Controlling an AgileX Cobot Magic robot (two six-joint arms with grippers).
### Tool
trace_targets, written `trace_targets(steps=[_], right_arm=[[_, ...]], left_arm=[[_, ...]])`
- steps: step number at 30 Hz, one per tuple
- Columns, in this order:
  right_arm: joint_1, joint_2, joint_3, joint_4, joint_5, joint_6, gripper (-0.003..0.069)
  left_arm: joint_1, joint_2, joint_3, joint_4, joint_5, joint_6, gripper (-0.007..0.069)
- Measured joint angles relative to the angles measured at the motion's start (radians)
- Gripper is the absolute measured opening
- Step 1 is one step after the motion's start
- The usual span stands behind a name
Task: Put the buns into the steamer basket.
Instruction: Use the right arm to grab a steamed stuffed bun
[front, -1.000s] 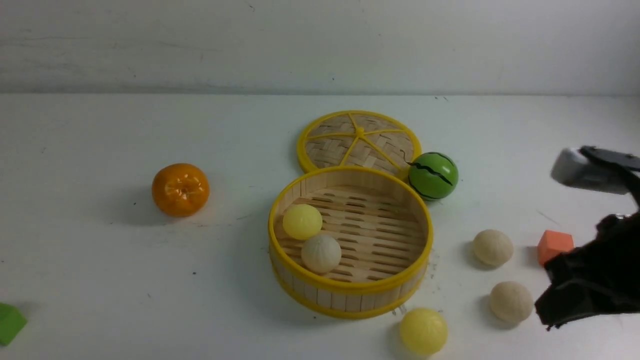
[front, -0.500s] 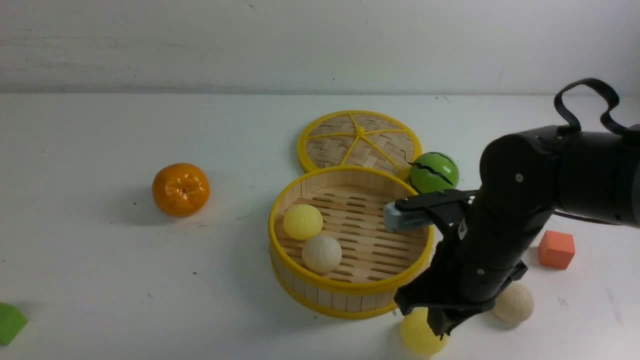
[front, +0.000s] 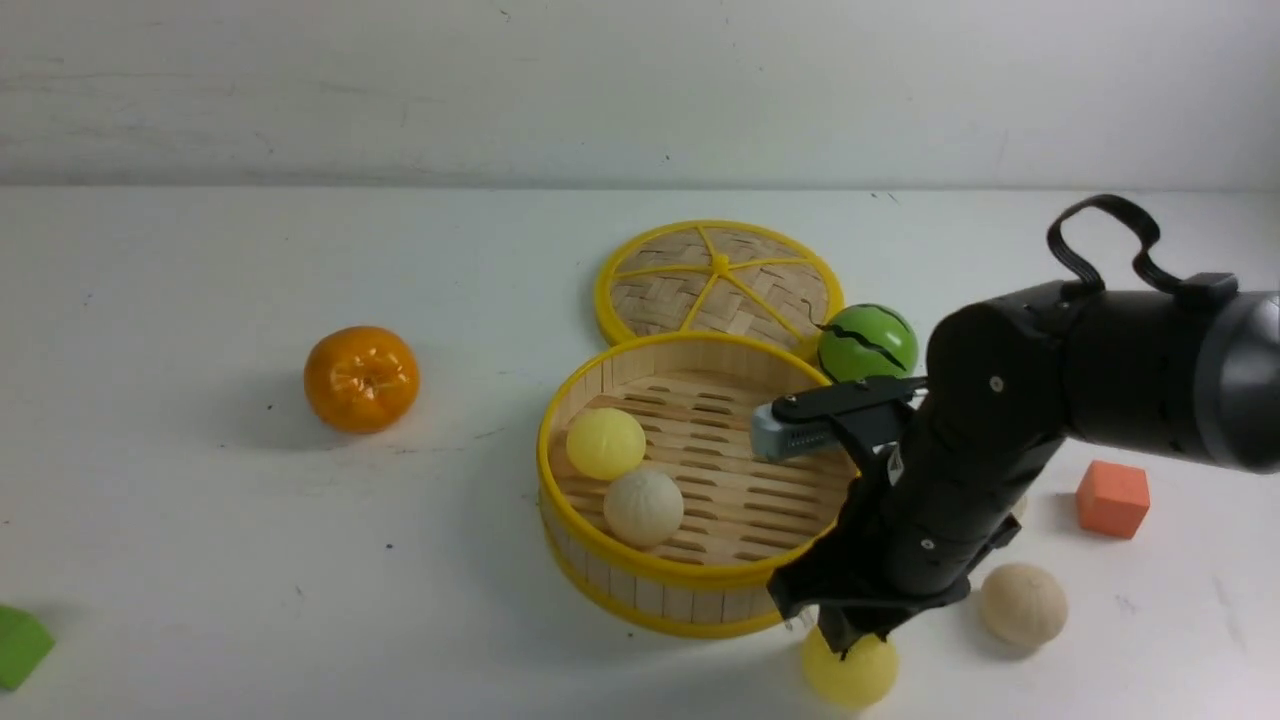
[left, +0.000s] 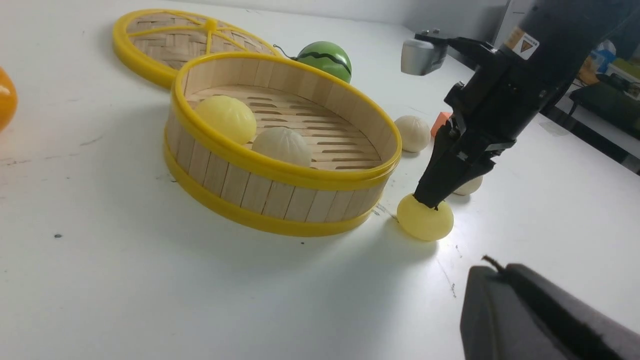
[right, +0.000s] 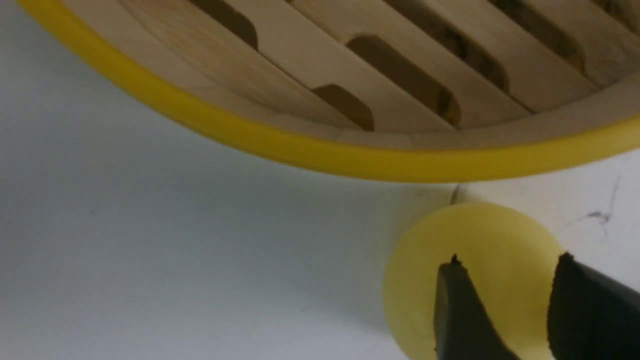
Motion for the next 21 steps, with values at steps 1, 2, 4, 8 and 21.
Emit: trace_targets(steps=[1, 2, 4, 8, 21], right_arm=[[0.0, 0.004, 0.0, -0.006, -0.007, 0.001, 0.0256], [0.0, 0.006, 0.0, -0.01, -0.012, 0.003, 0.0248], [0.0, 0.014, -0.001, -0.014, -0.017, 0.01, 0.0235], [0.0, 0.02, -0.002, -0.015, -0.016, 0.02, 0.0203], [0.0, -0.009, -0.004, -0.015, 0.052, 0.015, -0.0003]], left_arm=[[0.0, 0.0, 0.0, 0.0, 0.0, 0.0, 0.0001], [0.0, 0.0, 0.0, 0.0, 0.0, 0.0, 0.0001], [0.0, 0.0, 0.0, 0.0, 0.0, 0.0, 0.0002], [0.0, 0.0, 0.0, 0.0, 0.001, 0.0, 0.0006], [0.0, 0.0, 0.0, 0.0, 0.001, 0.0, 0.002]])
